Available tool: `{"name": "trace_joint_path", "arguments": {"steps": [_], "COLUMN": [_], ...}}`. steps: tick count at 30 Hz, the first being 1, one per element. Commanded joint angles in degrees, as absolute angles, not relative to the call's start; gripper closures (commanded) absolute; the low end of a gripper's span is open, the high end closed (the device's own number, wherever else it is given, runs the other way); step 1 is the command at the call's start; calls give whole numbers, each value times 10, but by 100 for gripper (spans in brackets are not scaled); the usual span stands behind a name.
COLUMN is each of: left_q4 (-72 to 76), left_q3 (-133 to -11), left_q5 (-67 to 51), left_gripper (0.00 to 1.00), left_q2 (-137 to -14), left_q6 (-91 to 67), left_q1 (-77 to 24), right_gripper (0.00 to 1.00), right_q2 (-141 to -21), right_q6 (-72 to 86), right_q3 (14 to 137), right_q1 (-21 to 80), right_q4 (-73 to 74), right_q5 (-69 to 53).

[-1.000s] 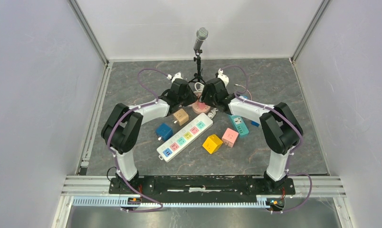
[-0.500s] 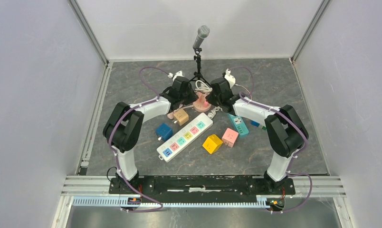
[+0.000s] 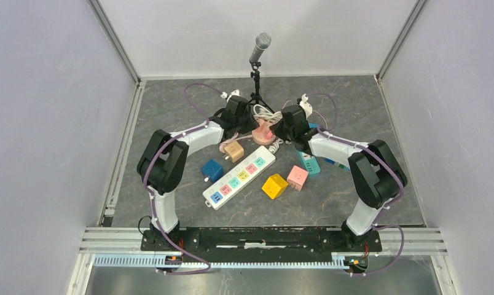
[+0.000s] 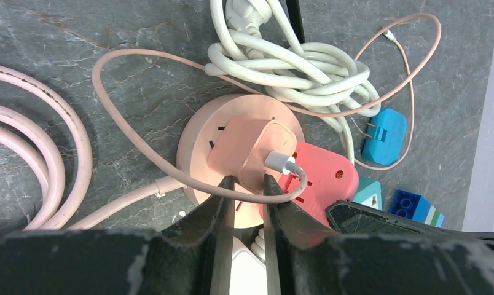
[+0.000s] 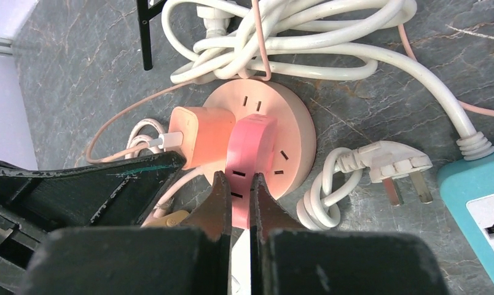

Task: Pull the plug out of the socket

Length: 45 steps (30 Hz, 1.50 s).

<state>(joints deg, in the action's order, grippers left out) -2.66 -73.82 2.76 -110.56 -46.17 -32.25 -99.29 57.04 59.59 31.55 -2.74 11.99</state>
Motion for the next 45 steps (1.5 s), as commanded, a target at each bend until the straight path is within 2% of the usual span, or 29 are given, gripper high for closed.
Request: {"name": "trace_joint_path", "arguments": {"steps": [1,30,34,38,45], "left_q4": [-129,-170,-172,-167,-138], "left_q3": [-718,-721,-728,-736,-753], "left_q5": [54,65,61,59,4], "left_gripper": [72,73,73,73,66], "left_q2": [-1163,-1187,-1180,-1154,-1089], "left_q6": [-423,-416,-412,-403,-395], "left_q1": [-320,-322,-323,-323,-323], "right_gripper": [100,100,100,100,100], "right_q2": [-945,-841,-830,-823,-870], "right_q6": [574,632,622,604,564], "right_q3": [574,406,399,416,452], "right_q1": [323,286,282,279,279], "right_q4": [-94,-343,-321,-226,-152], "right_q5": [56,-22,-12,26,25]}}
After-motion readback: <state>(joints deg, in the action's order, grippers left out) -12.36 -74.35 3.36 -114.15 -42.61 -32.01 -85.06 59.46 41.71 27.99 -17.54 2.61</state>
